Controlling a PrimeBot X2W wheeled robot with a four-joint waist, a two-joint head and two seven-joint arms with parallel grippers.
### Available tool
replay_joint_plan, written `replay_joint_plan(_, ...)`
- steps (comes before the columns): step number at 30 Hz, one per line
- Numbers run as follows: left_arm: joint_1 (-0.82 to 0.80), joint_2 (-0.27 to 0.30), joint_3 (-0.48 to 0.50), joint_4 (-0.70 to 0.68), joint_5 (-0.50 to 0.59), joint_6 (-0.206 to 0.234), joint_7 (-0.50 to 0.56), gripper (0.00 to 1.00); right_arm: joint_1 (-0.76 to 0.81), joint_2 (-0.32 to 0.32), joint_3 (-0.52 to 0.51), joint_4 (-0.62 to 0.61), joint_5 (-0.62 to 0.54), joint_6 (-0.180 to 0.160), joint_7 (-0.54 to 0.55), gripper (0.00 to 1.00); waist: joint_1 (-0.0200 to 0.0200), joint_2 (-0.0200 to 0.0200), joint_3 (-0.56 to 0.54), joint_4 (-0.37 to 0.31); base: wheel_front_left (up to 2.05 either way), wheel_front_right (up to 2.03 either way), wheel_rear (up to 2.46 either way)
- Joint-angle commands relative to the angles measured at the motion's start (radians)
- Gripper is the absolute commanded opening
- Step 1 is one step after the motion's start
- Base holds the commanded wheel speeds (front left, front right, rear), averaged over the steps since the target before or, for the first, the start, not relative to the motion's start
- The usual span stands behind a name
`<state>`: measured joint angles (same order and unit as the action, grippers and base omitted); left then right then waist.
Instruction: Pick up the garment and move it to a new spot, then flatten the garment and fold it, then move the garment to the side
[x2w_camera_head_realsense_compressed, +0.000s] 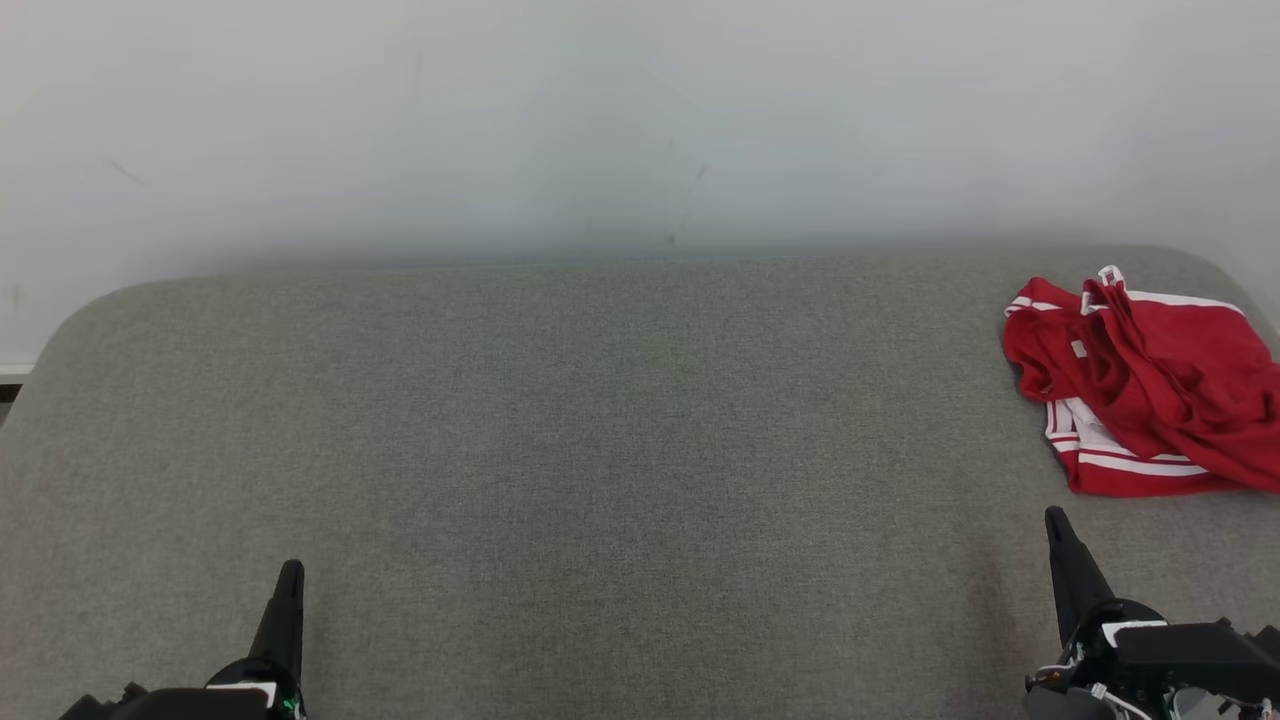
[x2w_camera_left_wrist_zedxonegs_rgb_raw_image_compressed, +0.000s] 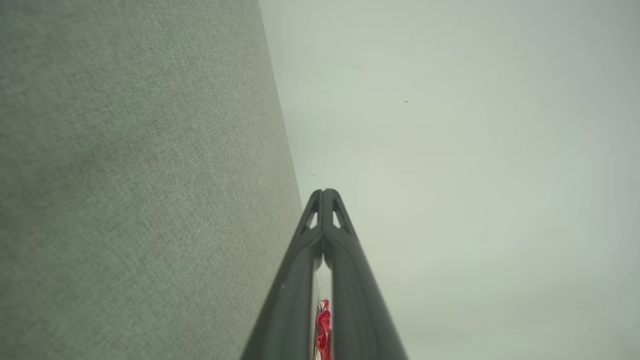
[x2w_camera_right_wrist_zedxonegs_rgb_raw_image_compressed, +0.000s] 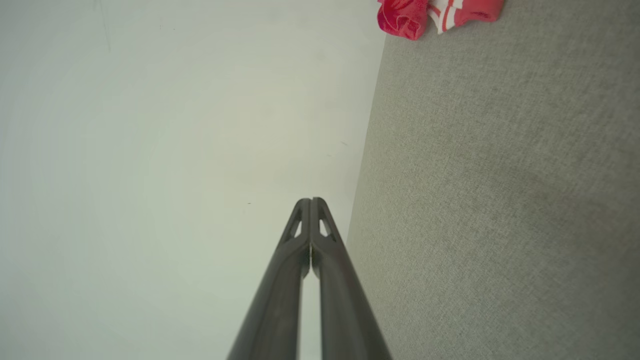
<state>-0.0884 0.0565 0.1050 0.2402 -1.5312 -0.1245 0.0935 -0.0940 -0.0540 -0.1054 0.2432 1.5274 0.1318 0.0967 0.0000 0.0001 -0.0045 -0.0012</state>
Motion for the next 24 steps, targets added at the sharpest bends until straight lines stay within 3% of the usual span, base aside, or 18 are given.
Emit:
replay_joint_plan(1, -0.019, -0.003, 0.005, 0.002, -0.018, -0.008, 0.007, 0.00, -0.010, 0.002, -0.005, -0.001, 0.024, -0.002, 0.004, 0.00, 0.0000, -0.0001, 0.001, 0.000, 0.00, 0.00, 0.00)
replay_joint_plan(13, -0.027, -0.008, 0.012, 0.007, -0.087, -0.008, 0.024, 0.00, -0.020, 0.006, -0.011, 0.002, 0.090, -0.002, 0.021, 0.00, 0.0000, -0.0001, 0.008, 0.001, 0.00, 0.00, 0.00)
replay_joint_plan(24, -0.026, -0.008, 0.012, 0.007, -0.084, -0.008, 0.023, 0.00, -0.019, 0.005, -0.011, 0.002, 0.086, -0.002, 0.021, 0.00, 0.0000, -0.0001, 0.008, 0.001, 0.00, 0.00, 0.00)
